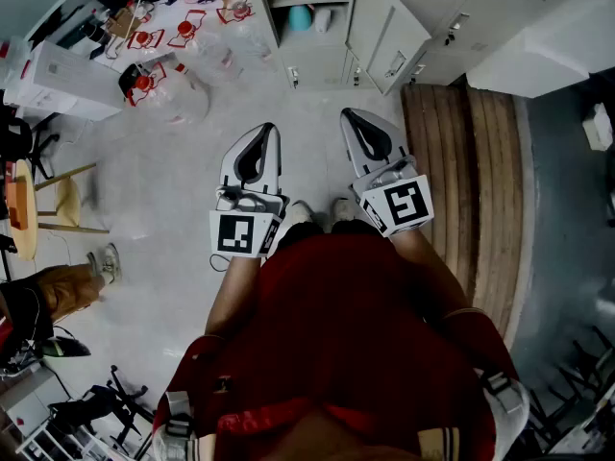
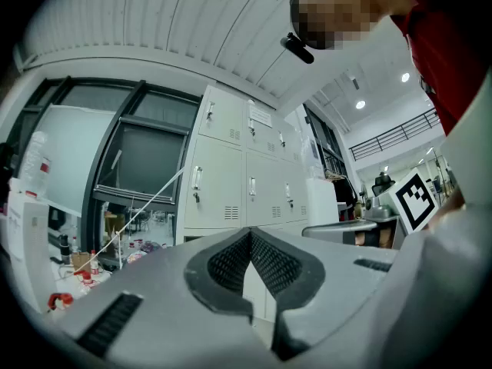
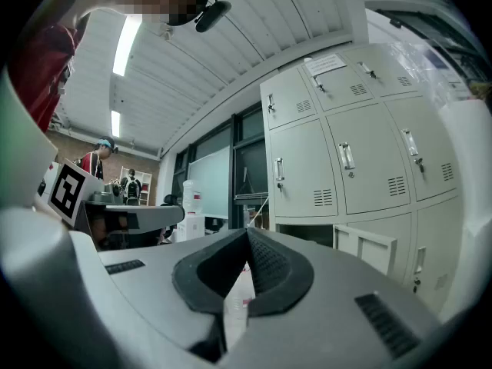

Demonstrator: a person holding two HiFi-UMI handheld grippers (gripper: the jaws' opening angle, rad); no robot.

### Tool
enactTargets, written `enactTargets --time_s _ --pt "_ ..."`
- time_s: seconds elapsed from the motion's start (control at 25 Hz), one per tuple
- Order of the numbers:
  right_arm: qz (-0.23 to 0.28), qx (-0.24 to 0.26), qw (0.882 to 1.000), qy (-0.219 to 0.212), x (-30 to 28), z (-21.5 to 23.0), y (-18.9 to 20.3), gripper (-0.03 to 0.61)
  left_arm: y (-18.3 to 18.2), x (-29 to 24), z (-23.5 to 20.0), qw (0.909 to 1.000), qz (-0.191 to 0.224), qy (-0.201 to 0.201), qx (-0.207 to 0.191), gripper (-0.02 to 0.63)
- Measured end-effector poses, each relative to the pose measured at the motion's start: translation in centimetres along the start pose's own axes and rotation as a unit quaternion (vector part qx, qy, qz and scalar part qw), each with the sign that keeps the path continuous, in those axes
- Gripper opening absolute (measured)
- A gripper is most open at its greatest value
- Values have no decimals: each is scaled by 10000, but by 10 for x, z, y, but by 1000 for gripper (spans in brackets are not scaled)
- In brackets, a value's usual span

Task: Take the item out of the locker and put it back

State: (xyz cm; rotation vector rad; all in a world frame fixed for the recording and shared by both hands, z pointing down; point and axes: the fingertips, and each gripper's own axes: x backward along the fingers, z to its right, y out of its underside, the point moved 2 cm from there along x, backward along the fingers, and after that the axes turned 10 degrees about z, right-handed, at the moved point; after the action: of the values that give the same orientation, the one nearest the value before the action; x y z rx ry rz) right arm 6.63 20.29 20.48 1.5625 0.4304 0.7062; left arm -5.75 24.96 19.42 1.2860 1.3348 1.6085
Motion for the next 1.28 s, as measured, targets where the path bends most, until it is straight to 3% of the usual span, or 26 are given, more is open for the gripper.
enactTargets --time_s 1.28 --pt "-71 37 9984 561 -29 -32 8 -2 7 0 -58 9992 -72 301 236 13"
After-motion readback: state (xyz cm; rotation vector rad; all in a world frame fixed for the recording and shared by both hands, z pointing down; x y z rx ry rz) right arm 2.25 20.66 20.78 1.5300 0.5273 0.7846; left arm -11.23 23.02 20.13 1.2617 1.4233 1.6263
